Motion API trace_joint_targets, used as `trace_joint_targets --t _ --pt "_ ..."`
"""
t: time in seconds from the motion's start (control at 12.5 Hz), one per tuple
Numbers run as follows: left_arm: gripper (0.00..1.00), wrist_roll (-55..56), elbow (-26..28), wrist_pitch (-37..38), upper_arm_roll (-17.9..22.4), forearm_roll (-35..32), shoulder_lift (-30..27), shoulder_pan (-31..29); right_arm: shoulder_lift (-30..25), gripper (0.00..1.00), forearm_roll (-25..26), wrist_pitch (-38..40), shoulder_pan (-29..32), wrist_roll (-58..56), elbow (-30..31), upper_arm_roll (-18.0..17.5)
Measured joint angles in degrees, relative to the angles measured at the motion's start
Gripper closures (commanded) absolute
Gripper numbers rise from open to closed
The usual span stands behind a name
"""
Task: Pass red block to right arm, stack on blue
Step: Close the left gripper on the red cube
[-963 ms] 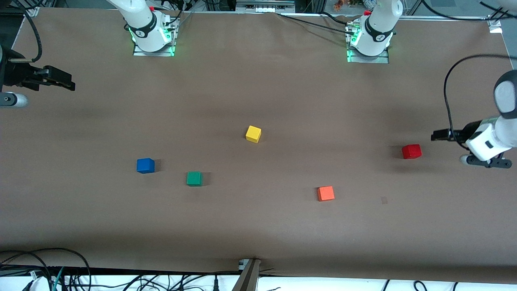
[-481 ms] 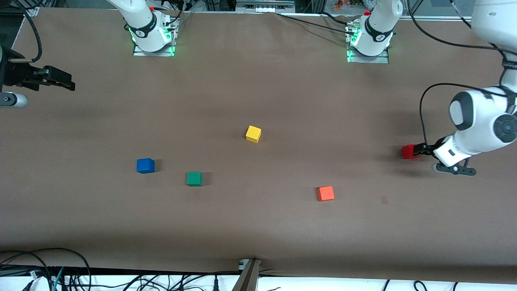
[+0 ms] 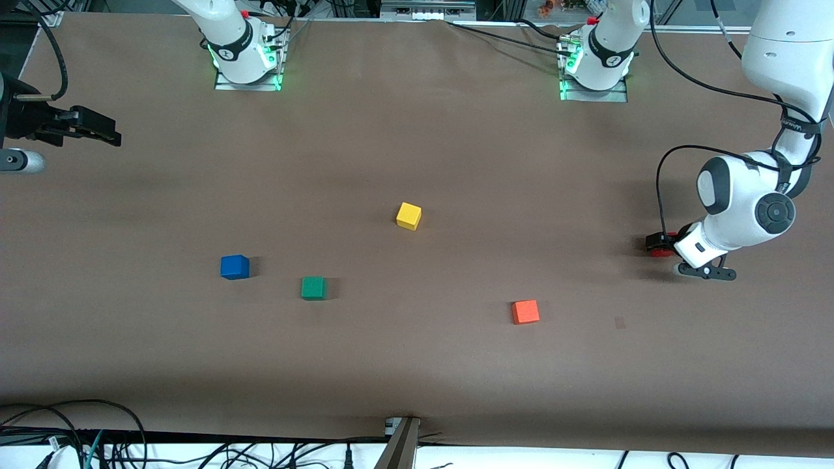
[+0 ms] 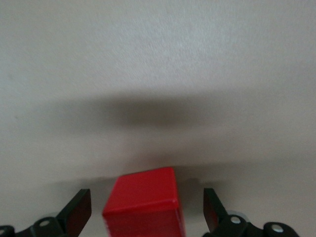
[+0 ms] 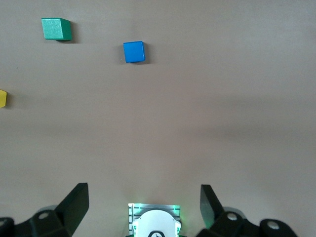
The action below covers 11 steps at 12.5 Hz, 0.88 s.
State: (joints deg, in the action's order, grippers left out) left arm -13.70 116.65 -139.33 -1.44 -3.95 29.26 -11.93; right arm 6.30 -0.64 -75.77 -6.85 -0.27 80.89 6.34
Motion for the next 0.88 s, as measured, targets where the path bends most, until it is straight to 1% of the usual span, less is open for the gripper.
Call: trace_joint_targets --t 0.08,0.16,0.24,0.32,0.56,0.72,0.88 --pt "0.50 0.1 0.5 0.0 0.0 0.0 0.0 0.0 0.0 0.00 0.0 0.0 0.0 0.0 0.0 0.0" --pt "0.77 0.1 0.6 0.0 0.0 0.0 -0.1 -0.1 0.0 0.00 0.0 0.0 0.0 0.0 0.0 0.0" --pt "0.94 0.1 0.6 0.0 0.0 0.0 -0.2 -0.2 0.0 0.00 0.0 -0.1 0.0 0.0 0.0 0.0" --pt "0.99 0.0 0.6 0.0 0.0 0.0 -0.4 -0.2 0.0 0.00 0.0 -0.1 0.0 0.0 0.0 0.0" --pt "1.00 -4.6 0.3 0.9 0.0 0.0 -1.4 -0.2 0.1 0.00 0.0 -0.1 0.0 0.0 0.0 0.0" --pt "0.99 -10.7 -2.8 5.9 -0.2 0.0 -2.6 -0.2 0.7 0.00 0.0 -0.1 0.0 0.0 0.0 0.0" --pt "0.98 -15.4 -7.8 10.3 -1.3 0.0 -3.5 -0.1 1.3 0.00 0.0 -0.2 0.0 0.0 0.0 0.0"
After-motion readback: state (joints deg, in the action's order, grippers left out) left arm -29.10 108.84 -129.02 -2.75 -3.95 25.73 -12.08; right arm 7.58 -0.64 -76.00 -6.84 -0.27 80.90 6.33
